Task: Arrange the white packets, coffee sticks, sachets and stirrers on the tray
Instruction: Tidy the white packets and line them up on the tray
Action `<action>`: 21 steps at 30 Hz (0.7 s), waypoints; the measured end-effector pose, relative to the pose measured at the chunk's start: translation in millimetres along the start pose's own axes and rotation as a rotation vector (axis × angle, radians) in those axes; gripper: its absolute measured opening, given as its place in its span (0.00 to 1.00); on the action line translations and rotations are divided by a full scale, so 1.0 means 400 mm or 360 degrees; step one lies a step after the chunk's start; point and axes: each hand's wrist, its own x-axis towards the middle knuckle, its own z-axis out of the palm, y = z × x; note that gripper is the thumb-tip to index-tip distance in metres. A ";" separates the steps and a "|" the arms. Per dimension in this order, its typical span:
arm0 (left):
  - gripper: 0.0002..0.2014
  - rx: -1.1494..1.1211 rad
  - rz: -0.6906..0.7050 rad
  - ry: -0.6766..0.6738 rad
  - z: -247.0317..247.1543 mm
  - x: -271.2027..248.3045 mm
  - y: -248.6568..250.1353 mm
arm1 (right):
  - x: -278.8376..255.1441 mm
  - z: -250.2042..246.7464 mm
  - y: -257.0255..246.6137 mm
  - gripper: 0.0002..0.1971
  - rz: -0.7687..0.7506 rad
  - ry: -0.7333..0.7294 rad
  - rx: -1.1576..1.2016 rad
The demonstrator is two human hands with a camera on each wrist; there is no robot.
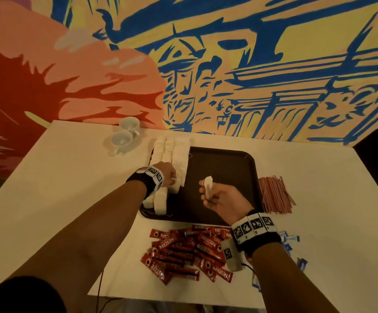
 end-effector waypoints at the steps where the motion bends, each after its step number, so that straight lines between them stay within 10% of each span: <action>1: 0.10 0.0015 -0.0002 0.0046 0.001 0.006 0.000 | -0.003 0.003 -0.003 0.23 0.0033 -0.0046 -0.0010; 8: 0.10 -0.0596 0.0319 0.0462 -0.032 -0.046 0.030 | -0.012 0.024 -0.011 0.27 0.0223 -0.0339 -0.0046; 13: 0.13 -0.1162 0.0557 -0.0354 -0.106 -0.170 0.094 | -0.037 0.046 -0.012 0.26 0.0273 -0.0524 -0.0306; 21: 0.04 -0.0995 0.0687 -0.0123 -0.112 -0.246 0.103 | -0.067 0.072 0.021 0.16 -0.0028 -0.0385 -0.0771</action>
